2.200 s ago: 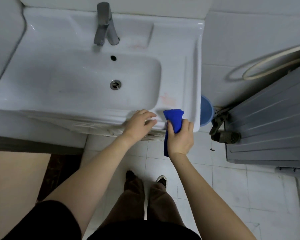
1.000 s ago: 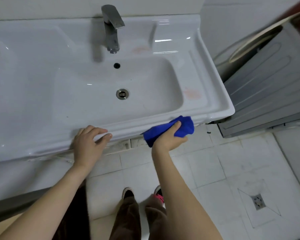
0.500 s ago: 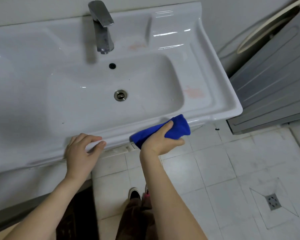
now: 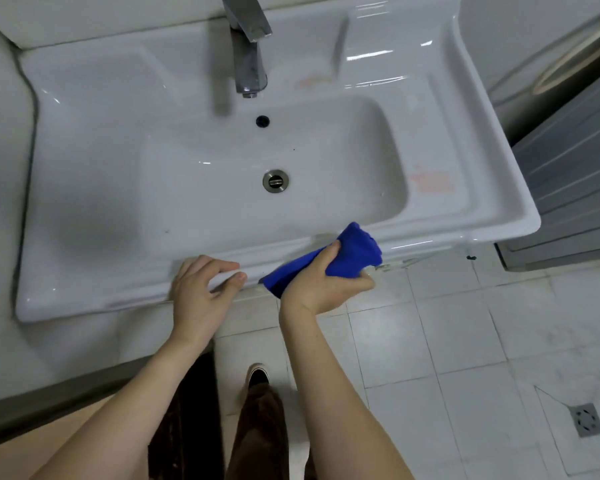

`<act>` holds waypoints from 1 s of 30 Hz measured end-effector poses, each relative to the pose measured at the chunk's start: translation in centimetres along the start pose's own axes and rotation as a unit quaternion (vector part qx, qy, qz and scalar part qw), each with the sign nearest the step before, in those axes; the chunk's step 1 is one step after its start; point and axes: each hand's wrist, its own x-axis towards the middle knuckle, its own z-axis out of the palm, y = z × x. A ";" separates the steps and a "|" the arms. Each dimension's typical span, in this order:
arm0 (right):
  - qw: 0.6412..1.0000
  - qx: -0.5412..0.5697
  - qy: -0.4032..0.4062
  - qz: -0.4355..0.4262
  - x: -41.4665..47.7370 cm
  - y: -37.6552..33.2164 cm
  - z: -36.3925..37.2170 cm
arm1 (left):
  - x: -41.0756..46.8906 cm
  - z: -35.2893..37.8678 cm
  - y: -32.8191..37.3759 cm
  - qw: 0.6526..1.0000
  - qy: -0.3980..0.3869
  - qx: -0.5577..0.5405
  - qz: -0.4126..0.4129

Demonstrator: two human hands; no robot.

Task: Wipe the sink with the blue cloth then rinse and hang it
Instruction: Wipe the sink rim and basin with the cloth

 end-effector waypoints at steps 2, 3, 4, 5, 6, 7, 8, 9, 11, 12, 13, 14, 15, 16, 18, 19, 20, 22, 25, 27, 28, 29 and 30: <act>1.000 -0.001 0.005 -0.026 1.2 -1.1 -0.3 | -0.1 0.2 0.3 1.000 0.003 -0.004 0.001; 0.999 -0.004 0.025 -0.043 2.6 -1.9 -0.4 | -0.2 0.2 0.3 1.000 0.008 -0.009 0.005; 0.996 -0.004 0.053 -0.065 4.6 -2.5 -0.6 | -0.2 0.2 0.1 1.000 0.014 -0.015 0.011; 0.994 0.006 0.071 -0.077 6.8 -3.1 -0.9 | -0.2 0.3 -0.1 0.999 0.022 -0.018 0.019; 0.993 0.019 0.087 -0.079 8.4 -4.1 -1.2 | -0.2 0.5 -0.4 0.999 0.030 -0.018 0.025; 0.991 0.032 0.095 -0.084 9.4 -4.6 -1.4 | -0.2 0.6 -0.6 0.999 0.037 -0.016 0.029; 0.990 0.035 0.101 -0.093 9.6 -4.8 -1.4 | -0.1 0.7 -0.6 0.999 0.038 -0.016 0.031; 0.990 0.025 0.102 -0.098 8.7 -4.7 -1.3 | 0.0 0.8 -0.5 0.999 0.034 -0.019 0.031; 0.993 0.004 0.074 -0.087 5.1 -2.8 -0.8 | -0.1 0.8 -0.4 0.999 0.020 -0.028 0.030; 0.996 -0.004 0.046 -0.075 2.6 -1.2 -0.7 | -0.1 0.8 -0.4 0.999 0.015 -0.030 0.030; 0.998 -0.005 0.016 -0.061 0.3 0.1 -0.4 | -0.1 0.7 -0.4 0.999 0.014 -0.030 0.031; 0.999 0.002 -0.007 -0.049 -1.5 1.3 -0.2 | -0.2 0.6 -0.5 0.999 0.014 -0.030 0.032; 0.999 0.007 -0.014 -0.041 -2.5 1.9 0.1 | -0.2 0.6 -0.5 0.999 0.015 -0.031 0.034; 0.999 0.011 -0.005 -0.039 -2.5 1.9 0.3 | -0.2 0.6 -0.6 0.999 0.016 -0.033 0.036; 0.997 0.013 0.052 -0.061 -0.4 0.4 0.3 | -0.2 0.6 -0.7 0.998 0.021 -0.037 0.042; 0.993 0.015 0.086 -0.078 1.3 -0.6 0.1 | -0.2 0.7 -0.8 0.998 0.021 -0.038 0.043; 0.990 0.020 0.108 -0.091 2.9 -1.7 -0.1 | -0.1 0.7 -0.9 0.998 0.020 -0.038 0.043; 0.987 0.040 0.118 -0.100 4.8 -3.0 -0.6 | -0.2 0.8 -0.9 0.998 0.014 -0.037 0.042; 0.992 0.024 0.091 -0.089 2.3 -1.8 -0.3 | -0.1 0.7 -1.0 0.999 0.014 -0.035 0.037; 0.996 0.002 0.049 -0.078 -0.9 0.9 0.1 | -0.1 0.6 -1.0 0.999 -0.001 -0.026 0.031; 0.997 0.003 0.031 -0.076 -2.1 1.9 0.3 | -0.1 0.4 -1.0 0.999 -0.011 -0.025 0.031; 0.997 0.007 0.019 -0.074 -2.9 2.4 0.4 | 0.0 0.1 -0.9 0.999 -0.025 -0.031 0.032; 0.997 0.008 0.016 -0.073 -3.3 2.5 0.4 | 0.0 -0.4 -0.9 0.998 -0.041 -0.042 0.036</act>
